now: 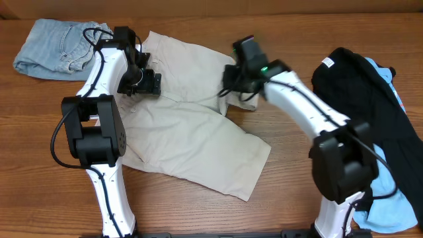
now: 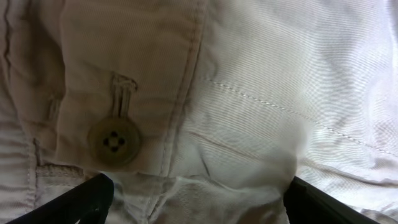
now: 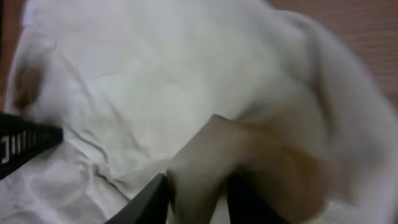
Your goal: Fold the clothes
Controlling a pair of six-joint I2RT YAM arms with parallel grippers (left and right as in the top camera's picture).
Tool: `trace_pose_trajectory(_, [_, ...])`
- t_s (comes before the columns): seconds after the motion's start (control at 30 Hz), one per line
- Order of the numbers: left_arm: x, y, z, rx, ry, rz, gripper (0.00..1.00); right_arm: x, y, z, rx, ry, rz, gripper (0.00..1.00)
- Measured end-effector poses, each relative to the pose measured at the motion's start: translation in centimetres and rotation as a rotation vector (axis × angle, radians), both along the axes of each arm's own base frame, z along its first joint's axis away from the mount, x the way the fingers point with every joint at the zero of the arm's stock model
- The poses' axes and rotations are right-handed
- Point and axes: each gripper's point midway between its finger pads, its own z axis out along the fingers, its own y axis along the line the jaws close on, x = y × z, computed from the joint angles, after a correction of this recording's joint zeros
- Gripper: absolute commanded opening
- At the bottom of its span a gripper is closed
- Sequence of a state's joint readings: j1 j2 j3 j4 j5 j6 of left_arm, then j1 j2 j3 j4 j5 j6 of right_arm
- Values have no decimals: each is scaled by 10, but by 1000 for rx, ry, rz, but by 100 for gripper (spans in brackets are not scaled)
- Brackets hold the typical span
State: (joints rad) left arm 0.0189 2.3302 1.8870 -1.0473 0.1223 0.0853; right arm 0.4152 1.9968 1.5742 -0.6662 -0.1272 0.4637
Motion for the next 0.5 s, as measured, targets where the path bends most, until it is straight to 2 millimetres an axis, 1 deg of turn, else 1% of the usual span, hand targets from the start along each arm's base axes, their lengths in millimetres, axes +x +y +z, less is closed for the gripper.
trace_pose_trajectory(0.03, [0, 0, 0, 0, 0, 0, 89, -1, -9, 4, 0, 18, -14, 42])
trace_pose_trajectory(0.1, [0, 0, 0, 0, 0, 0, 89, -14, -32, 14, 8, 90, -39, 44])
trace_pose_trajectory(0.13, [0, 0, 0, 0, 0, 0, 89, -18, -39, 17, 11, 112, -49, 56])
trace_pose_trajectory(0.17, [0, 0, 0, 0, 0, 0, 89, -24, -49, 21, 15, 139, -61, 64])
trace_pose_trajectory(0.2, [0, 0, 0, 0, 0, 0, 89, -31, -58, 25, 15, 166, -72, 71])
trace_pose_trajectory(0.23, [0, 0, 0, 0, 0, 0, 89, -35, -67, 27, 18, 190, -90, 74])
trace_pose_trajectory(0.3, [1, 0, 0, 0, -3, 0, 89, -37, -78, 28, 25, 207, -108, 75])
trace_pose_trajectory(0.37, [1, 0, 0, 0, -5, 0, 89, -34, -87, 25, 35, 210, -131, 75])
trace_pose_trajectory(0.43, [2, 0, 0, 0, -8, 0, 89, -33, -95, 17, 44, 216, -148, 74])
trace_pose_trajectory(0.5, [2, 0, 0, 0, -8, 0, 89, -35, -100, 2, 53, 227, -161, 72])
